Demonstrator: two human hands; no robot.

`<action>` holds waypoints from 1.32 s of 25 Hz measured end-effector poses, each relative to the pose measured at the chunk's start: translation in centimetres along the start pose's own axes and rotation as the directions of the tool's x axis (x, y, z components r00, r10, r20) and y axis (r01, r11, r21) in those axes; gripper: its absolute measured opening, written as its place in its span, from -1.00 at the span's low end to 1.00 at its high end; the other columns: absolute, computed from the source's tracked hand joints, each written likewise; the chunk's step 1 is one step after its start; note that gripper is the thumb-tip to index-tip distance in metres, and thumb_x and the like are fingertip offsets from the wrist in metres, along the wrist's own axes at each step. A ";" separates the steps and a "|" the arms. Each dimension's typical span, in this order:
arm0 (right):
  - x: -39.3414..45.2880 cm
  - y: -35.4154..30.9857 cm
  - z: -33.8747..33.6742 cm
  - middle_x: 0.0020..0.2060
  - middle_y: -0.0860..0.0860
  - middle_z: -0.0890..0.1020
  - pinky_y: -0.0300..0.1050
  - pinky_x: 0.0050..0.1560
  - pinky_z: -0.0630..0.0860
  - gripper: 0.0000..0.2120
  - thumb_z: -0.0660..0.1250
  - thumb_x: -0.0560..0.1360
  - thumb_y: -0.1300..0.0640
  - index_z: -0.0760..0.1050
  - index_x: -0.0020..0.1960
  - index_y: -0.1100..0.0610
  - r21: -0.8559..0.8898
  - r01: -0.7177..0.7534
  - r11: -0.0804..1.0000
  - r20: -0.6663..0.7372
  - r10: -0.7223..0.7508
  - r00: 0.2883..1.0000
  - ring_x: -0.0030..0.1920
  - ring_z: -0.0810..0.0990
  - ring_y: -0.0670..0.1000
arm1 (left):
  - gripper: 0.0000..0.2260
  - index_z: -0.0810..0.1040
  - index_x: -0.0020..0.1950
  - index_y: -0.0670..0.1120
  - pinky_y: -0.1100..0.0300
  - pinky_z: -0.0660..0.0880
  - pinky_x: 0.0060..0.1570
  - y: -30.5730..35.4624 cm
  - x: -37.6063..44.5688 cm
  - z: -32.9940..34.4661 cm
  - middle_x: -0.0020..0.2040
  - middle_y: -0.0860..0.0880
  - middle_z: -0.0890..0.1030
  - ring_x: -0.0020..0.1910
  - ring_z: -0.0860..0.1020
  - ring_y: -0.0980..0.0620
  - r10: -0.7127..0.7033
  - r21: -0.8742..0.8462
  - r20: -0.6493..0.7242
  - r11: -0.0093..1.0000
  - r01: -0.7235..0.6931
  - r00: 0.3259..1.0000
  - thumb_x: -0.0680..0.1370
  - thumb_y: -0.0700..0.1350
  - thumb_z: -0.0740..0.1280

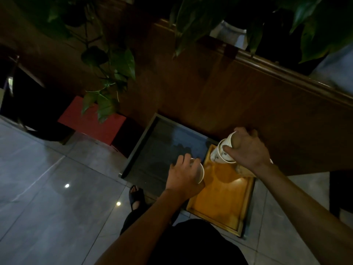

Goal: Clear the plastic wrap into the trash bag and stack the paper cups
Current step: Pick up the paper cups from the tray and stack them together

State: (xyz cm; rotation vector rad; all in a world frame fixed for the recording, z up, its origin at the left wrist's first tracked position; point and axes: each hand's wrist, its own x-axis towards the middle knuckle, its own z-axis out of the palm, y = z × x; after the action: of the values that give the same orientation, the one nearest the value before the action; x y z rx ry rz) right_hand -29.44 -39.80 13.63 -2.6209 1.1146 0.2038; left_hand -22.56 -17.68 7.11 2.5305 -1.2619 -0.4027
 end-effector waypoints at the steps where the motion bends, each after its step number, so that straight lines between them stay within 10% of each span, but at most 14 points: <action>1: -0.1 -0.2 0.3 0.28 0.19 0.43 0.11 0.04 0.52 -0.26 0.50 0.35 -0.25 0.28 0.41 -0.05 -0.007 0.002 1.000 -0.007 -0.002 1.000 0.19 0.54 0.30 | -0.32 0.34 0.28 0.05 -0.03 0.54 -0.15 0.0 -0.1 0.0 0.15 -0.07 0.38 0.08 0.44 -0.08 -0.003 0.001 0.001 1.000 0.003 1.000 0.25 0.29 0.41; 33: 0.1 -4.5 4.9 0.31 0.28 0.35 0.23 0.15 0.42 -0.51 -0.08 0.63 -0.28 0.28 0.35 0.03 -0.029 -0.280 0.960 -0.054 0.278 0.959 0.26 0.37 0.29 | -0.29 0.30 0.31 0.06 -0.06 0.53 -0.07 0.2 0.3 0.8 0.21 -0.08 0.36 0.15 0.42 -0.11 -0.030 0.087 0.018 0.996 0.028 0.999 0.25 0.33 0.34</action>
State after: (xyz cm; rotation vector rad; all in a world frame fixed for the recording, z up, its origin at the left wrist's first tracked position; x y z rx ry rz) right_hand -26.20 -35.35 9.91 -2.5019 1.5108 0.2202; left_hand -22.83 -18.12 6.45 2.6262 -1.2768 -0.3871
